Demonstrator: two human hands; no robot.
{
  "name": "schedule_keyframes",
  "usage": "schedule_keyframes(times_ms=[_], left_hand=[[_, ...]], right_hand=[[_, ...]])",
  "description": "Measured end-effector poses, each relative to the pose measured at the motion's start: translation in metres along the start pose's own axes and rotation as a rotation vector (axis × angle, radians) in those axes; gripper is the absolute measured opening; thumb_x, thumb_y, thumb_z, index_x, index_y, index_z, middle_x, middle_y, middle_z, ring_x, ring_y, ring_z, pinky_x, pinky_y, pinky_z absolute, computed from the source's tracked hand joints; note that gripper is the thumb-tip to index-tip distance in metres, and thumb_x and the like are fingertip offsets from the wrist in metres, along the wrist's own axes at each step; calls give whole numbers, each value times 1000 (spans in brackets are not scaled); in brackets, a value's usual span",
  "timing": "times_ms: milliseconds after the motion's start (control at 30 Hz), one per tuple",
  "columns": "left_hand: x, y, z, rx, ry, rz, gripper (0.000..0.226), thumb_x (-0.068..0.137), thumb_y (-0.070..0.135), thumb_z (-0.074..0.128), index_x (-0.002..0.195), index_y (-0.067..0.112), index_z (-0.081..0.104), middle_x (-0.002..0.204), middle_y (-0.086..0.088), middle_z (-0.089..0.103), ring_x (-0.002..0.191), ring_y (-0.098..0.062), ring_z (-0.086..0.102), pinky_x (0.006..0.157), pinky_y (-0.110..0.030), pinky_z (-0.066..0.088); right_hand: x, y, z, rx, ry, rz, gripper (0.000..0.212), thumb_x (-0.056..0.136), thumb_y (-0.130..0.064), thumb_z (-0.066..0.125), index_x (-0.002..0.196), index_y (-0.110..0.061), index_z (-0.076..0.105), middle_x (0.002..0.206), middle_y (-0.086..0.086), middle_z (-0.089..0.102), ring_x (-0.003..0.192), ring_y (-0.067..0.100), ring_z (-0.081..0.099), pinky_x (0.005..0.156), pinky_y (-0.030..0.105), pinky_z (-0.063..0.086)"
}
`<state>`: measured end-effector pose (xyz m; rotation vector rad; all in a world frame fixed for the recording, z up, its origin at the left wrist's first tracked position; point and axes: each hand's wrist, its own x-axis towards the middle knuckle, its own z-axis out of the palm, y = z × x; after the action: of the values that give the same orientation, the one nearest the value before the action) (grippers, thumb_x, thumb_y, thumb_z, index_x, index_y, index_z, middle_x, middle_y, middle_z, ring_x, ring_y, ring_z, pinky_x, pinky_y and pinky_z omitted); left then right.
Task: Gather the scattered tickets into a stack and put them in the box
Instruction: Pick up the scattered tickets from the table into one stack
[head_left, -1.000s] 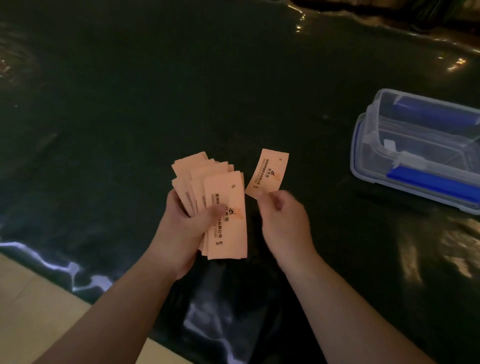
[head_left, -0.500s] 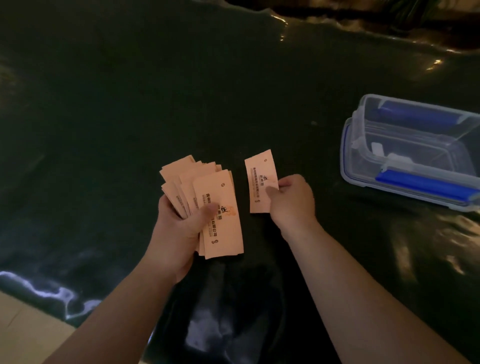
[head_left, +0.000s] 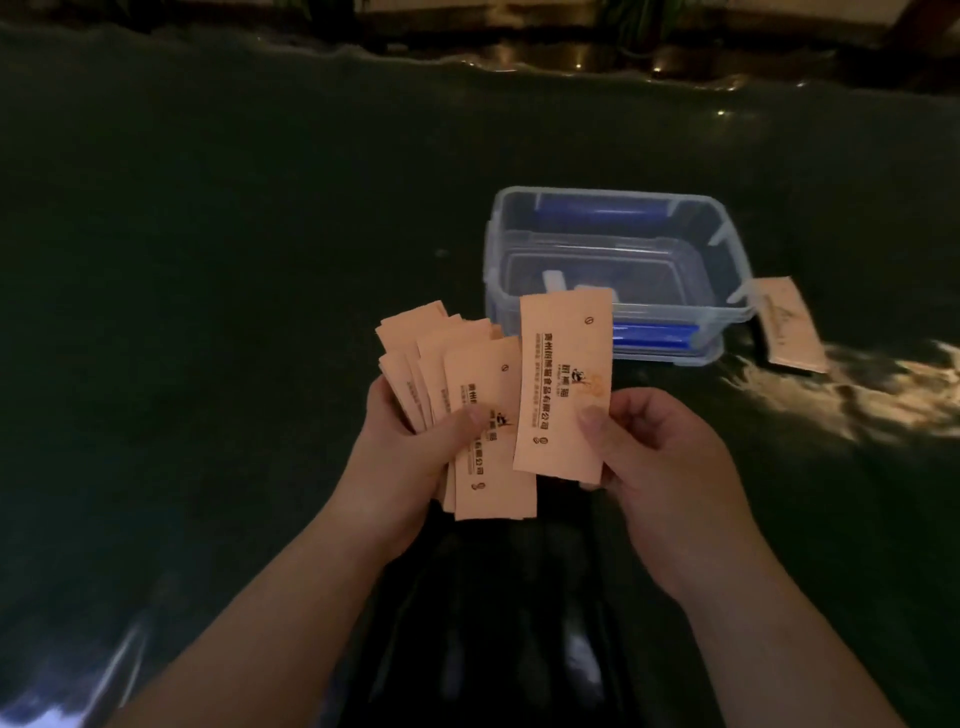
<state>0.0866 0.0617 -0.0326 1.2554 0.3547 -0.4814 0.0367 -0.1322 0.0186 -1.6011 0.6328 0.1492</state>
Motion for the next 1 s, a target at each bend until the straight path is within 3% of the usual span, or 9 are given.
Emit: schedule_keyframes(times_ms=[133,267,333,500,533,600,700,800,1000], left_hand=[[2,-14,53,-13,-43,-19,86,69,12,86,142,32,44,127,-13,75,112,-34,75,92,-62,59],[5,-29,99,-51,-108,-70,91,61,22,95,138,27,48,123,-14,77,109,-35,76,81,-50,65],[9,-34,115,-9,-104,-76,86,63,17,90,137,29,48,123,-13,77,108,-33,76,81,-52,65],[16,-46,153,149,-92,-40,84,60,14,84,135,31,49,117,-6,79,107,-28,77,93,-62,58],[15,-47,159,170,-82,-32,83,61,15,83,135,30,48,117,-5,79,106,-28,77,92,-62,58],[15,-51,171,231,-74,-12,81,65,18,85,135,32,47,117,-4,79,106,-25,78,91,-61,59],[11,-58,183,296,-66,-45,81,65,24,86,133,39,46,118,1,78,105,-19,78,91,-58,60],[3,-68,189,276,-71,-136,94,50,34,84,135,39,45,114,3,79,103,-18,78,89,-53,62],[6,-76,190,182,2,-214,79,57,23,80,129,37,49,113,0,79,97,-19,80,78,-45,65]], right_hand=[[4,2,-44,-45,30,12,3,88,-26,72,88,-27,70,88,-11,77,82,5,74,77,37,61],[13,9,-75,-148,-5,58,9,87,-30,74,88,-25,67,83,-9,75,72,-2,72,64,26,60],[17,13,-88,-220,-43,77,12,87,-31,74,87,-23,65,85,-9,74,72,-4,70,60,21,58],[36,14,-133,-356,-145,114,14,89,-43,68,88,-29,67,86,-9,71,77,4,68,70,26,54],[42,13,-142,-339,-109,108,16,91,-46,62,94,-31,66,89,-9,70,79,6,67,72,27,52],[66,13,-160,-226,120,97,22,95,-47,55,108,-32,65,97,-7,68,86,10,65,78,33,53],[125,16,-182,-166,458,107,39,96,-41,60,132,-27,57,121,-4,61,105,13,60,92,40,53],[186,22,-191,-326,524,188,63,89,-43,68,142,-19,45,141,7,48,120,28,52,95,48,51],[231,20,-182,-567,494,336,90,73,-53,79,145,-17,38,146,12,35,128,38,39,97,56,46]])
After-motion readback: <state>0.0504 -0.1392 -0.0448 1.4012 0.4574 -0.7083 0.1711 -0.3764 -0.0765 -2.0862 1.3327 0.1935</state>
